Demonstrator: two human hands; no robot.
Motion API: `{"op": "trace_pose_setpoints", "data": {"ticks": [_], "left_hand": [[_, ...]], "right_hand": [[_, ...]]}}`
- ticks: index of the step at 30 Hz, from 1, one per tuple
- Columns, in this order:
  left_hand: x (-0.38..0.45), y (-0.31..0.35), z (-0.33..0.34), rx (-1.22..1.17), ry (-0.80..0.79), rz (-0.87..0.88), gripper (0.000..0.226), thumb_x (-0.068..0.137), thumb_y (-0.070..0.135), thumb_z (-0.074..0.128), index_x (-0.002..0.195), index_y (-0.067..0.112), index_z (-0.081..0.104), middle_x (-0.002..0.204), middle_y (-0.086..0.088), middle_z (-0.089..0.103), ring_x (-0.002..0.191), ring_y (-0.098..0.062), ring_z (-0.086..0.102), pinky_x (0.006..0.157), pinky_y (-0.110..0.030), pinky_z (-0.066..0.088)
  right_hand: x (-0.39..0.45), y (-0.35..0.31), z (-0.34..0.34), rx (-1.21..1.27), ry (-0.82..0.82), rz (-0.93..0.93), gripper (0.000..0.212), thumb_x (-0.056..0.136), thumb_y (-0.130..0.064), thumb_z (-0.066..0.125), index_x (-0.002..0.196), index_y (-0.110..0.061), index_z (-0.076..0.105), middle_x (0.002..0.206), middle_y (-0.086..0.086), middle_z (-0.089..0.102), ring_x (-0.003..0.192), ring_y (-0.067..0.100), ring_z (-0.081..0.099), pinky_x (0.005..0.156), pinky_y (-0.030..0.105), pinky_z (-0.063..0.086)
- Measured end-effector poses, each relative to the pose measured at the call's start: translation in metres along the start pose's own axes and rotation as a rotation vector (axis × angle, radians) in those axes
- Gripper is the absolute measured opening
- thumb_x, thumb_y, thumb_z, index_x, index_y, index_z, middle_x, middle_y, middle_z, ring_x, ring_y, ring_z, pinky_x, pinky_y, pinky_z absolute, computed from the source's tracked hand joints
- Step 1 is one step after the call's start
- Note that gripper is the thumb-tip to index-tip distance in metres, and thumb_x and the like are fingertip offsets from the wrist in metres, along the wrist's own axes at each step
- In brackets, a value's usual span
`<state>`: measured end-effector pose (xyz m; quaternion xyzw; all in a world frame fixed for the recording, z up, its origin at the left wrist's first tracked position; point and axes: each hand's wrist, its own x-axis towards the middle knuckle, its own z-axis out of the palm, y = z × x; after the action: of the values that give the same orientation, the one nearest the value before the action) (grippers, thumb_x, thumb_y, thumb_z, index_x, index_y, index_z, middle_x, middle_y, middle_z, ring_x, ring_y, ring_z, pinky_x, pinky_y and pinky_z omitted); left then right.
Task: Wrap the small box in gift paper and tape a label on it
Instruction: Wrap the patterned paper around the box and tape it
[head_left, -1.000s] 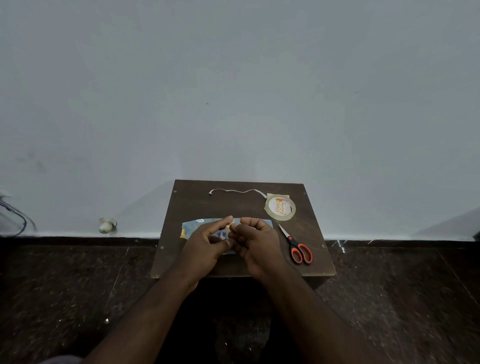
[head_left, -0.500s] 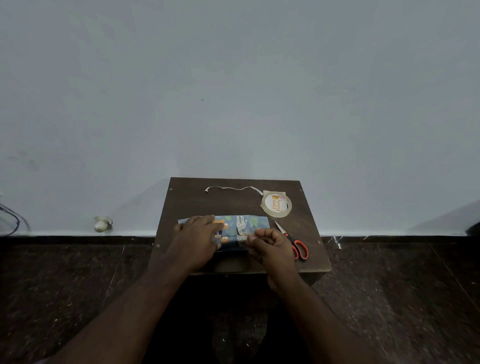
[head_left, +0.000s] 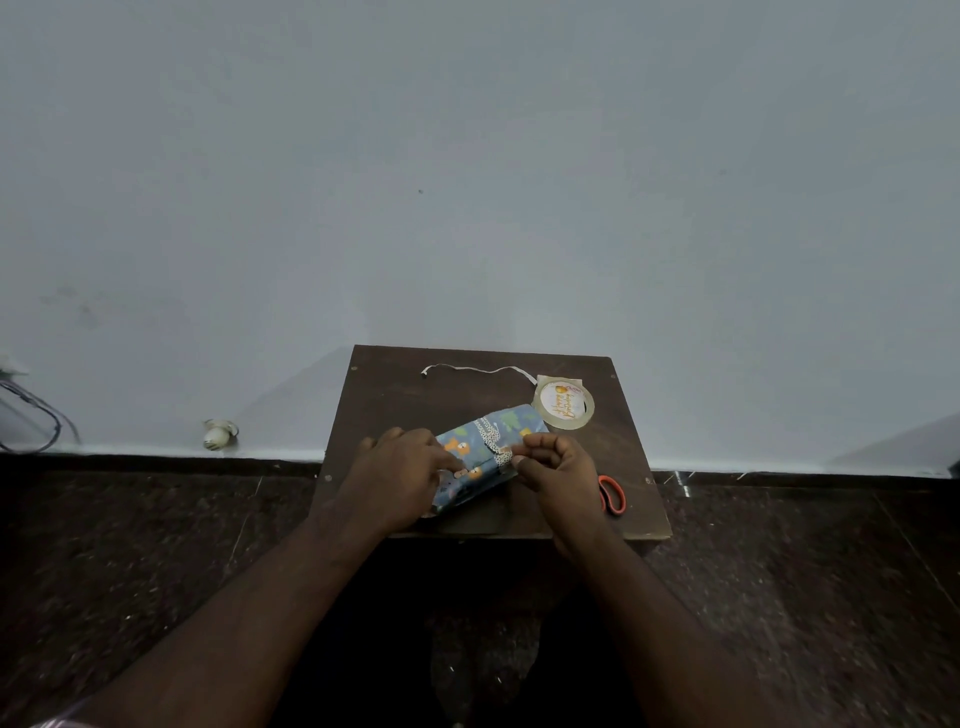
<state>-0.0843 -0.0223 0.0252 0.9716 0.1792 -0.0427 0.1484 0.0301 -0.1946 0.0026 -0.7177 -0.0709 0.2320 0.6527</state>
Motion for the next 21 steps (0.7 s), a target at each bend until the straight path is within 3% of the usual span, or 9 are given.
{"op": "trace_pose_setpoints", "data": {"ticks": [6, 11, 21], "left_hand": [[0.006, -0.001, -0.001, 0.020, -0.049, 0.025, 0.049, 0.096, 0.024, 0.052, 0.133, 0.057, 0.052, 0.119, 0.011, 0.047, 0.115, -0.017, 0.044, 0.099, -0.042, 0.038], [0.012, -0.006, -0.005, 0.016, -0.106, 0.041, 0.051, 0.094, 0.022, 0.056, 0.132, 0.057, 0.054, 0.119, 0.011, 0.047, 0.116, -0.019, 0.044, 0.100, -0.042, 0.038], [0.021, -0.014, -0.016, 0.053, -0.224, 0.063, 0.044, 0.093, 0.033, 0.064, 0.132, 0.053, 0.057, 0.130, 0.006, 0.051, 0.125, -0.020, 0.047, 0.102, -0.050, 0.041]], "right_hand": [[-0.007, 0.004, 0.001, 0.067, -0.013, 0.059, 0.017, 0.089, 0.000, 0.069, 0.101, -0.009, 0.063, 0.092, 0.009, 0.075, 0.077, 0.016, 0.068, 0.069, 0.031, 0.057], [-0.011, 0.008, 0.005, 0.067, -0.057, 0.115, 0.015, 0.088, -0.005, 0.073, 0.100, -0.007, 0.063, 0.094, 0.019, 0.074, 0.080, 0.024, 0.071, 0.075, 0.038, 0.058], [-0.022, 0.011, 0.022, 0.113, -0.121, 0.168, 0.014, 0.087, -0.002, 0.072, 0.097, -0.007, 0.063, 0.086, 0.012, 0.072, 0.077, 0.021, 0.069, 0.064, 0.028, 0.055]]}}
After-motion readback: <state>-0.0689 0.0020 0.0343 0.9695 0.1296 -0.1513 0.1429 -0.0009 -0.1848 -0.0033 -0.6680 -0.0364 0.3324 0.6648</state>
